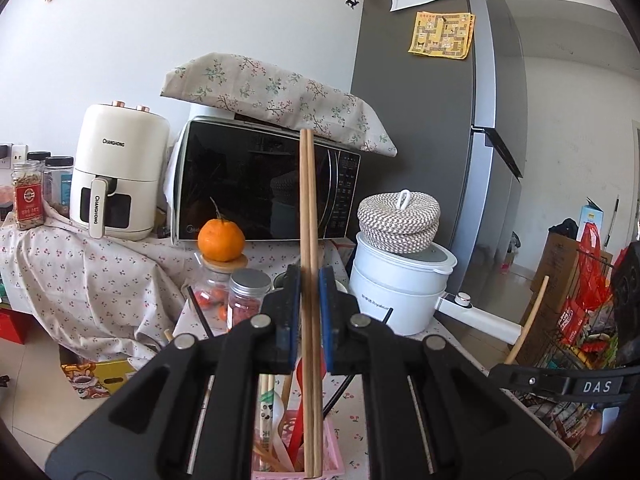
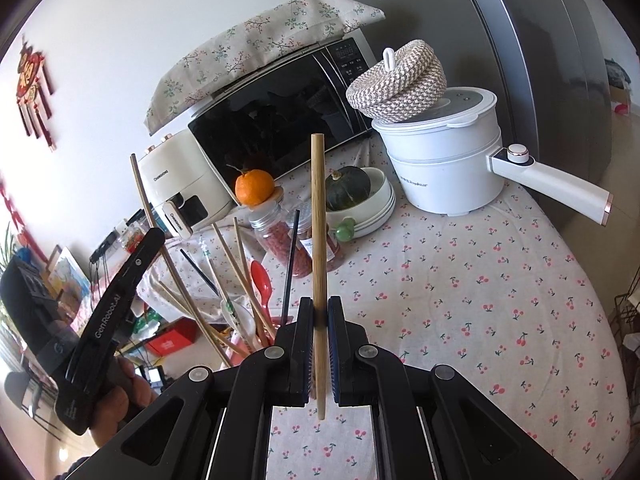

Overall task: Organize utensils
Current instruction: 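Carry both upright wooden chopsticks over the pink caddy with both tools, then open the left tool to drop its chopstick into the caddy while the right tool holds its chopstick above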

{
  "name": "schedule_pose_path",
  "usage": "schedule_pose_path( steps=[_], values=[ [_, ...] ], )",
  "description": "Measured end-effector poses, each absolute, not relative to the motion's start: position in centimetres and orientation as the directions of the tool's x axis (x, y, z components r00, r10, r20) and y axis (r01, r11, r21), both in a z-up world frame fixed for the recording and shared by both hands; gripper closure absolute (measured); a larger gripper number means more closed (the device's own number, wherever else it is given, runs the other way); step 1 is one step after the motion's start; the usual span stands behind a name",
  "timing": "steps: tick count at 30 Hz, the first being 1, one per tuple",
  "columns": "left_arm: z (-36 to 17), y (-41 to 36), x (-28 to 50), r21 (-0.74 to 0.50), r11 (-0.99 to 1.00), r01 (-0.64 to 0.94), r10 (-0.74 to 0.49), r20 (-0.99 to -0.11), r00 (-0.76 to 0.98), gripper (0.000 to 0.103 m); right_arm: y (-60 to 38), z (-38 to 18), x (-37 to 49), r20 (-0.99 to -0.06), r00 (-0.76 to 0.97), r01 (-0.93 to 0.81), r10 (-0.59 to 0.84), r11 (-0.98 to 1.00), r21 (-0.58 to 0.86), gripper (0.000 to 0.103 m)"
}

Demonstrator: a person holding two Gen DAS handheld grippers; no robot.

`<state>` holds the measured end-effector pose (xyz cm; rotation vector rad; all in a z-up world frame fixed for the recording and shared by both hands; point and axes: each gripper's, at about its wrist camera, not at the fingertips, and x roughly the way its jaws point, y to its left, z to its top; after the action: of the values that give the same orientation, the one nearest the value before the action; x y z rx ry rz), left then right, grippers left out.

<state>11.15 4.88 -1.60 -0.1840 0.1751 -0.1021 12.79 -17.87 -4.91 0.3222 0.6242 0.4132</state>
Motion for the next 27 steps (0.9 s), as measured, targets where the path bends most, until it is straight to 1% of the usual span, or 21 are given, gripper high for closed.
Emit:
schedule_pose_path(
  steps=[5, 9, 13, 18, 21, 22, 23, 27],
  values=[
    [-2.8, 4.2, 12.3, -0.172, 0.984, 0.053, -0.081, -0.162, 0.983, 0.093, -17.7, -4.9, 12.9, -0.481, 0.745, -0.276, 0.461, 0.871, 0.407, 0.096],
    [-4.2, 4.2, 13.1, -0.164, 0.986, 0.031, -0.061, -0.178, 0.982, 0.093, -17.4, -4.8, 12.7, -0.467, 0.755, -0.282, 0.460, 0.871, 0.402, 0.096],
    [-5.3, 4.2, 14.1, -0.163, 0.986, 0.022, -0.061, -0.235, 0.970, 0.093, -16.9, -4.7, 12.6, -0.459, 0.757, -0.297, 0.464, 0.872, 0.390, 0.096],
    [-5.7, 4.2, 13.7, -0.180, 0.983, 0.041, -0.098, -0.326, 0.940, 0.092, -16.6, -4.1, 12.2, -0.444, 0.766, -0.300, 0.465, 0.869, 0.393, 0.096],
    [-5.2, 4.6, 12.7, -0.203, 0.978, 0.048, -0.120, -0.361, 0.925, 0.080, -16.4, -3.4, 11.9, -0.423, 0.778, -0.303, 0.464, 0.867, 0.394, 0.096],
    [-5.1, 4.7, 12.4, -0.210, 0.977, 0.047, -0.125, -0.375, 0.918, 0.074, -16.4, -3.2, 11.8, -0.414, 0.783, -0.305, 0.464, 0.866, 0.396, 0.096],
    [-5.0, 4.9, 12.0, -0.217, 0.975, 0.046, -0.131, -0.393, 0.910, 0.071, -16.4, -2.9, 11.6, -0.405, 0.787, -0.307, 0.465, 0.865, 0.397, 0.096],
    [-4.8, 5.6, 10.8, -0.240, 0.970, 0.039, -0.150, -0.464, 0.873, 0.065, -16.1, -2.0, 11.3, -0.369, 0.801, -0.321, 0.471, 0.859, 0.400, 0.096]
  ],
)
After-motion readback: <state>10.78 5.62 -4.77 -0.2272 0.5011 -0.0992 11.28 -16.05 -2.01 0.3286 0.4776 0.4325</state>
